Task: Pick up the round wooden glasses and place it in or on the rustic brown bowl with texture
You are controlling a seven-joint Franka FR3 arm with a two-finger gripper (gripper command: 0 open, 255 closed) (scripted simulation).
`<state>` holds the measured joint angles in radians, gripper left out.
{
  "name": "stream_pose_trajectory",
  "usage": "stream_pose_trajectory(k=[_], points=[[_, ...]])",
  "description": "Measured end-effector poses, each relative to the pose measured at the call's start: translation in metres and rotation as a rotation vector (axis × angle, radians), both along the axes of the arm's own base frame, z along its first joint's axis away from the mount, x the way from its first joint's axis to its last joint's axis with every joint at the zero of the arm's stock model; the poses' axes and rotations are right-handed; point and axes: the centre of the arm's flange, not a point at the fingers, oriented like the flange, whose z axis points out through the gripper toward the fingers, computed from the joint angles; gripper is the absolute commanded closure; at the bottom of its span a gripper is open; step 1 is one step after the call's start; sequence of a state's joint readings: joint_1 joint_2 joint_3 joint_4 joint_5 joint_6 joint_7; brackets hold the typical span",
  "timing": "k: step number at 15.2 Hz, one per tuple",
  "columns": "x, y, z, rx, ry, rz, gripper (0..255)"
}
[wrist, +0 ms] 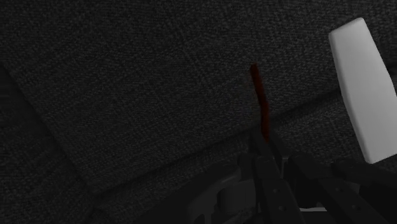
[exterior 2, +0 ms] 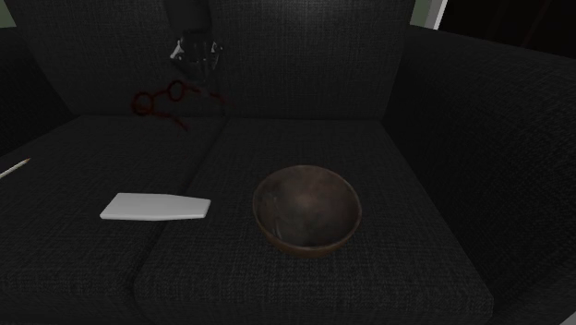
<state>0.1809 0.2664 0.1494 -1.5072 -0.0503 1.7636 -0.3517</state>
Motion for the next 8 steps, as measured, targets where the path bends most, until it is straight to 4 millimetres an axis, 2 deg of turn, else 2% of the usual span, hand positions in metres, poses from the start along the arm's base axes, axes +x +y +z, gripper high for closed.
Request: stream_pose_trajectory(k=[8], points=[[-0.088, -0.053, 0.002, -0.001, 0.001, 0.000, 255]])
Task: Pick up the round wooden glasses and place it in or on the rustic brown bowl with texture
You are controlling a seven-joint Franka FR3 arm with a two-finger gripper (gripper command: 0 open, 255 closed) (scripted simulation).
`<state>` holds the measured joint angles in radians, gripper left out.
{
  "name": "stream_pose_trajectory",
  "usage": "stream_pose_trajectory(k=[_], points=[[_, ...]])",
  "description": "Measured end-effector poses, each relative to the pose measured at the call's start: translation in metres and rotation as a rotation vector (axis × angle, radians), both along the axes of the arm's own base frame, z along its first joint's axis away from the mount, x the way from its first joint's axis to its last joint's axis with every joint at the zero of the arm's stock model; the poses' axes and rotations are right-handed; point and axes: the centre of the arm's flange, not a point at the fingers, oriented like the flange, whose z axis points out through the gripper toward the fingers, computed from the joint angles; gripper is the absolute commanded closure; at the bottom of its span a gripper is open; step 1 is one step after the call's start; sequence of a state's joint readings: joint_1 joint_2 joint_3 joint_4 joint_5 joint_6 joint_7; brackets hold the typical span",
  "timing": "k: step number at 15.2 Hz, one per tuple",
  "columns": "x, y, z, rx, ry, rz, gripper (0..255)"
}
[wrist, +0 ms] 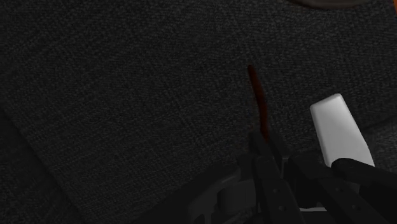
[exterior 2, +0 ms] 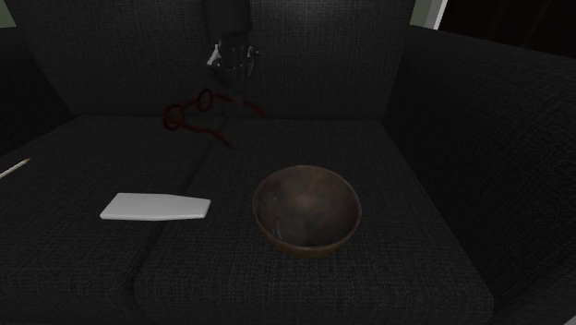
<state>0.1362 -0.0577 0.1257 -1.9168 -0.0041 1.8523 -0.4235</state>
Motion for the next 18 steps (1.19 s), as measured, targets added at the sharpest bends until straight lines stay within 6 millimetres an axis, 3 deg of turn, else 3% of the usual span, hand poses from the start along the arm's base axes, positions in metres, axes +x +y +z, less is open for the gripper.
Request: stream_pose_trajectory(k=[13, 18], points=[[-0.146, -0.095, -0.001, 0.000, 0.000, 0.000, 255], [-0.159, -0.099, -0.021, 0.001, 0.000, 0.000, 255]])
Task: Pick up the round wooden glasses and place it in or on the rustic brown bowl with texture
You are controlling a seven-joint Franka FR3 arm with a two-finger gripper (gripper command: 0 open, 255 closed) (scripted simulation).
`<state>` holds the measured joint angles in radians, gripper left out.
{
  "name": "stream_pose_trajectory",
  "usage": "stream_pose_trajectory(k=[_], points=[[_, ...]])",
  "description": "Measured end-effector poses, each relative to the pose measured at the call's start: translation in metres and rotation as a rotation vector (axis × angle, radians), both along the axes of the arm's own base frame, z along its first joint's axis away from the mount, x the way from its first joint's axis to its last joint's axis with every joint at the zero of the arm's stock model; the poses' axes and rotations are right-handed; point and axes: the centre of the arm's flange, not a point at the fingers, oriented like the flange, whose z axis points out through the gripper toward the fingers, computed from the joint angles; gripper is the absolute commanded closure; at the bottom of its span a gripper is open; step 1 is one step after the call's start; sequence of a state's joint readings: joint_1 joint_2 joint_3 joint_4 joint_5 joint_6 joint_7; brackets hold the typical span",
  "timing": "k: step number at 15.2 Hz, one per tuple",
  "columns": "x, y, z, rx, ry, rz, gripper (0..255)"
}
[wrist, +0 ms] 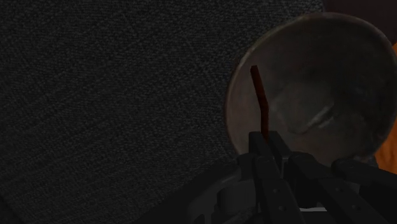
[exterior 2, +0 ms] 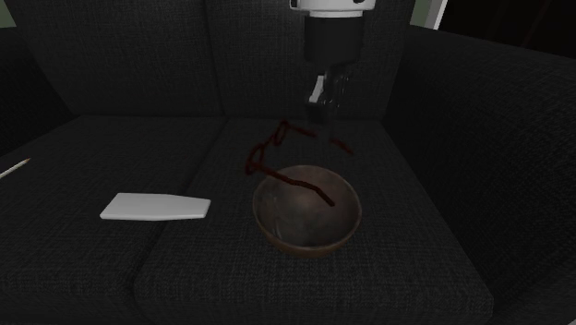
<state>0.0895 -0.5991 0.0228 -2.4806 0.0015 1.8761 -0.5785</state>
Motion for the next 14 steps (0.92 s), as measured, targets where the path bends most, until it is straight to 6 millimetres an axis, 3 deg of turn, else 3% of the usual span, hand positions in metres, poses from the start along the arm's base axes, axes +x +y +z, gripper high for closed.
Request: stream_pose_trajectory(k=[9, 14], points=[[-0.002, -0.003, -0.047, 0.000, 0.000, 0.000, 255], [-0.001, -0.002, -0.051, 0.000, 0.000, 0.000, 255]])
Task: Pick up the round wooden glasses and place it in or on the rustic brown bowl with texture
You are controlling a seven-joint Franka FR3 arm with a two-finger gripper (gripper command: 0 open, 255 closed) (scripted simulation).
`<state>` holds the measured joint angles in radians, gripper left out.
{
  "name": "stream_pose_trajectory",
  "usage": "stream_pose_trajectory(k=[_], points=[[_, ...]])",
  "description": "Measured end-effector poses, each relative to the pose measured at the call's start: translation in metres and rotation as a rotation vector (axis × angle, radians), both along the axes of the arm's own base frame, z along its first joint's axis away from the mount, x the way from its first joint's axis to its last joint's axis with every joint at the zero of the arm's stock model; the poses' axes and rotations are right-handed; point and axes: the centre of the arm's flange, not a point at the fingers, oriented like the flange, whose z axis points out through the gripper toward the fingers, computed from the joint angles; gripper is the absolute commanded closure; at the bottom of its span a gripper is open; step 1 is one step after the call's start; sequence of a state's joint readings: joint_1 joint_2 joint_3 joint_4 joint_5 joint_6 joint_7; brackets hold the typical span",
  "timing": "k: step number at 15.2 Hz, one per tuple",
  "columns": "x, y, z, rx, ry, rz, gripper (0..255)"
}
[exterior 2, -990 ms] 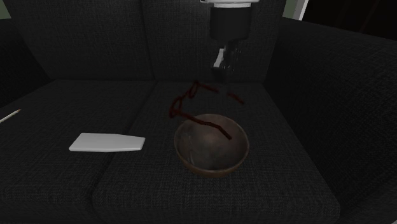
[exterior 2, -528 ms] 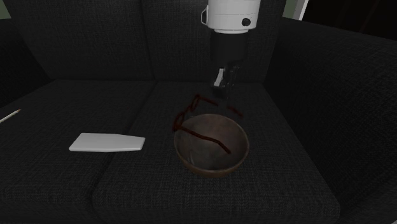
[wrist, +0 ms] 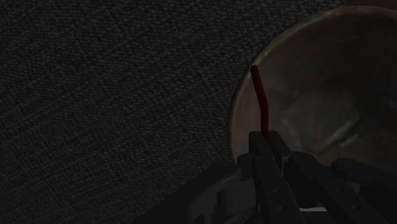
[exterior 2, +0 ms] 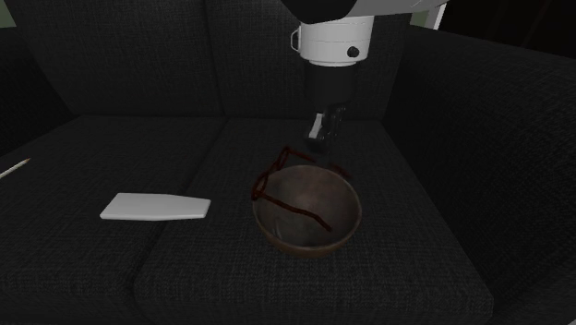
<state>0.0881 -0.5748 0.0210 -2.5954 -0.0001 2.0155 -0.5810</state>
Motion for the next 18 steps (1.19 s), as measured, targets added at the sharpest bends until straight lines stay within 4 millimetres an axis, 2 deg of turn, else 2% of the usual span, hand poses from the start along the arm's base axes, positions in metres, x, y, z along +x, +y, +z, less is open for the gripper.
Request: stream_pose_trajectory(k=[1, 2, 8, 13, 18], points=[[0.000, 0.000, 0.000, 0.000, 0.000, 0.000, 255], [0.000, 0.000, 0.000, 0.000, 0.000, 0.000, 0], [0.000, 0.000, 0.000, 0.000, 0.000, 0.000, 0], [0.000, -0.001, 0.044, 0.000, -0.002, 0.000, 0], [0.000, 0.001, 0.050, 0.000, 0.000, 0.000, 0]])
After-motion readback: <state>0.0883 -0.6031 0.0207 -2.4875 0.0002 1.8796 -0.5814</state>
